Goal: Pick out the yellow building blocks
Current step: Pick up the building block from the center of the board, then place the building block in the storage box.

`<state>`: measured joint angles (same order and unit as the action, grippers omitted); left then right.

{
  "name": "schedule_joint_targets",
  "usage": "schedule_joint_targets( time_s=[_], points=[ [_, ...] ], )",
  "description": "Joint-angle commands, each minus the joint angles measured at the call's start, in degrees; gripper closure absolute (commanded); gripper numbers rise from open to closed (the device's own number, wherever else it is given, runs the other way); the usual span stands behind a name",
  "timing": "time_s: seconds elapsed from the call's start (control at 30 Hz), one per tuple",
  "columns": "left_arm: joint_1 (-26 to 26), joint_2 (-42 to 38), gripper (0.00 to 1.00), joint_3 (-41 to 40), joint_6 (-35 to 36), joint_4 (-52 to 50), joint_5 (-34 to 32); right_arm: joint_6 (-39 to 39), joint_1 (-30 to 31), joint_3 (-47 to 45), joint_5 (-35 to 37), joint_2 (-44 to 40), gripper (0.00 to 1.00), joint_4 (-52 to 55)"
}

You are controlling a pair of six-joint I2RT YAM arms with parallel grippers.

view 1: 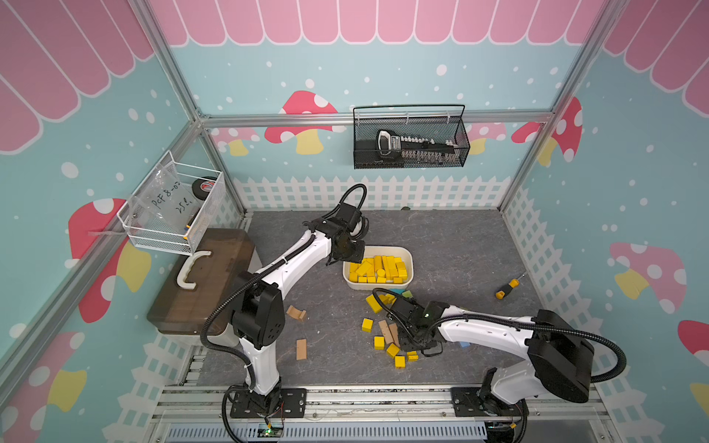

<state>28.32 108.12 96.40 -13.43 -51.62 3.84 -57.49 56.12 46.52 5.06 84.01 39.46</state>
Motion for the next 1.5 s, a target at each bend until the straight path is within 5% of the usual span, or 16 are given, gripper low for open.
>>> schedule_joint_targets(
  time_s=[0.0,0.43,0.8,1.2,1.47],
  points=[
    [0.42,-1.77,0.50,0.09,1.30,-0.94,-0.91,-0.43,-0.31,1.02,0.45,0.80,0.72,0.60],
    [0.59,-1.76,0.50,0.10,1.26,-1.05,-0.96,1.34,-2.09,3.14,1.42,-1.83,0.80,0.58],
    [0.69,-2.30,0.50,0.02,1.30,-1.03,-1.06,7.83,-6.94,13.42,2.42,0.04,0.79,1.77],
    [0.69,-3.00,0.50,-0.03,1.39,-1.03,-1.64,18.59,-17.46,32.46,-2.63,10.80,0.75,2.64],
    [0.60,-3.26,0.50,-0.07,1.51,-1.12,-2.12,20.82,-18.94,44.92,-3.99,22.47,0.75,3.21]
  ],
)
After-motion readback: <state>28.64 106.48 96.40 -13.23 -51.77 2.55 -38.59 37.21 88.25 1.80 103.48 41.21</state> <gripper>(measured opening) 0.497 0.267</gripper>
